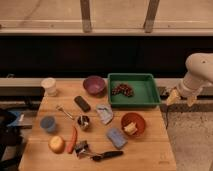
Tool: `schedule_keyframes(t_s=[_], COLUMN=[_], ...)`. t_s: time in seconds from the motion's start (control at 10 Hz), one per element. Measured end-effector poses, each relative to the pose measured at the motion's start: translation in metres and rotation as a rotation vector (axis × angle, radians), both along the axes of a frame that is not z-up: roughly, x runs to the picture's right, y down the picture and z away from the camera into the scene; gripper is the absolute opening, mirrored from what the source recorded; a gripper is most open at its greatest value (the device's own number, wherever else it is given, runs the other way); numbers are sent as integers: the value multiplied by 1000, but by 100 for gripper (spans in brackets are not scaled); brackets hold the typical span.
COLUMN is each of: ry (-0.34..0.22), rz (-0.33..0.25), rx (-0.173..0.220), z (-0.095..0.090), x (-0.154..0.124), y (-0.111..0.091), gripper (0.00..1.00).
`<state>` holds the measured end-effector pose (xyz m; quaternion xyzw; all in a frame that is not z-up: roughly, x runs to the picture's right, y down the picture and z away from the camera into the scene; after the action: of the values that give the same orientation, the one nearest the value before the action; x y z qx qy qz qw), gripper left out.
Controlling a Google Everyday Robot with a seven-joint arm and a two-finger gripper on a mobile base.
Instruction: Place banana in red bowl
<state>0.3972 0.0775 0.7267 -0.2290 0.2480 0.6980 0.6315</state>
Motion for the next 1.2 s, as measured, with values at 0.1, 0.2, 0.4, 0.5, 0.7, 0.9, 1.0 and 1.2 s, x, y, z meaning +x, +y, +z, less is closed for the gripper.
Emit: schedule_keyframes(t_s=[0.1,0.2,0.4,0.5,0.7,0.9,1.0,1.2], ry=[-2,-5,-25,-50,-95,-154,-187,-248], rz=[0,-6,-38,-60,-104,-150,-175,-240], rx=[0,1,19,28,35,38,35,45], z=[0,-1,-3,-1,4,8,7,-3], x=[0,-2,-15,-34,-72,-112,-129,-165], y=[0,2,1,-1,-6,-7,-7,-2], gripper=[70,70,70,70,70,70,70,70])
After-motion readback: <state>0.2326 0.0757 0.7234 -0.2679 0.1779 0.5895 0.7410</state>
